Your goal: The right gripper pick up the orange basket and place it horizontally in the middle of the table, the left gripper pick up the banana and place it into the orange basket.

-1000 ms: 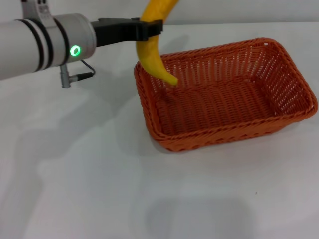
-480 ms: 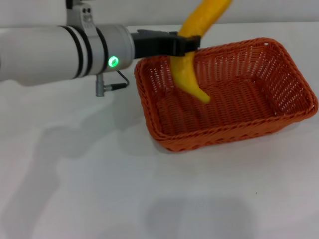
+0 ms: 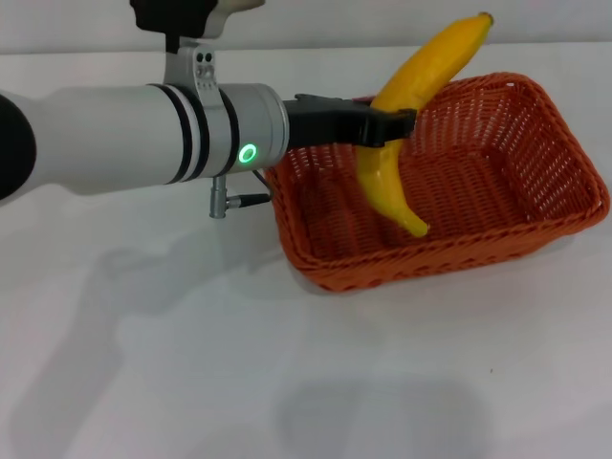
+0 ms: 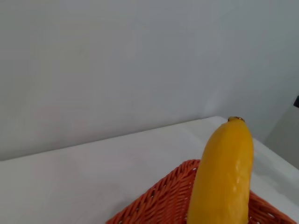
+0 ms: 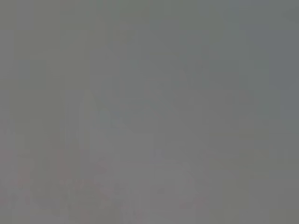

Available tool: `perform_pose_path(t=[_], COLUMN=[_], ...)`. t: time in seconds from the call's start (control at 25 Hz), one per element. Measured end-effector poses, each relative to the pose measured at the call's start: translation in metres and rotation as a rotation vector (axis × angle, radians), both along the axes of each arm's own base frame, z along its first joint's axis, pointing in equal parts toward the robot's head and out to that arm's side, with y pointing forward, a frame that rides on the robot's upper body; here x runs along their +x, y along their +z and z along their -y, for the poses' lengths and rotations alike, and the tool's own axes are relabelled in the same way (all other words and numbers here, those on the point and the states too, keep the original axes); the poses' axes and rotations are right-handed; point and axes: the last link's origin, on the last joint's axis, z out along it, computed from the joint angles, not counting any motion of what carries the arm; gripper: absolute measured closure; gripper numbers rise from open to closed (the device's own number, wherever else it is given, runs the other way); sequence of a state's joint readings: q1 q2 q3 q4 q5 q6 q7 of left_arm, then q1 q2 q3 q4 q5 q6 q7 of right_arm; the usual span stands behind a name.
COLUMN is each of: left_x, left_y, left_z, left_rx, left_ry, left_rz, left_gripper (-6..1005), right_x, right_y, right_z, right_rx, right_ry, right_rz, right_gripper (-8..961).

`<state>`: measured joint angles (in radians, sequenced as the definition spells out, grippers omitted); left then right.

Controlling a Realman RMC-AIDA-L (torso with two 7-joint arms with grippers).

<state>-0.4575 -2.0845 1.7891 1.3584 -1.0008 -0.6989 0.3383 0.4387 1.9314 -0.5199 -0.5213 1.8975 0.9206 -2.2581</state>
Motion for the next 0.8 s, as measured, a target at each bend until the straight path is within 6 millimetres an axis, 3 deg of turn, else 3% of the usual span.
perform_pose_path(t=[0.72,0.8], left_x=[-0.0061,-0.0066], left_y=[0.0022,0.0029], left_z=[0.0030,0.0026], left_rx=[0.004,0.007], left_ry=[-0.003,-0.005], left_rz=[0.003,0.004], left_gripper=[448,367], right_x=[0.0021,0.0017], right_y=[-0.0001,-0.0002], right_z=[0.0026,0.0027], right_rx=[0.000,0.000], right_ry=[-0.004,-0.002], right_rz=[0.000,0.000], right_gripper=[173,173])
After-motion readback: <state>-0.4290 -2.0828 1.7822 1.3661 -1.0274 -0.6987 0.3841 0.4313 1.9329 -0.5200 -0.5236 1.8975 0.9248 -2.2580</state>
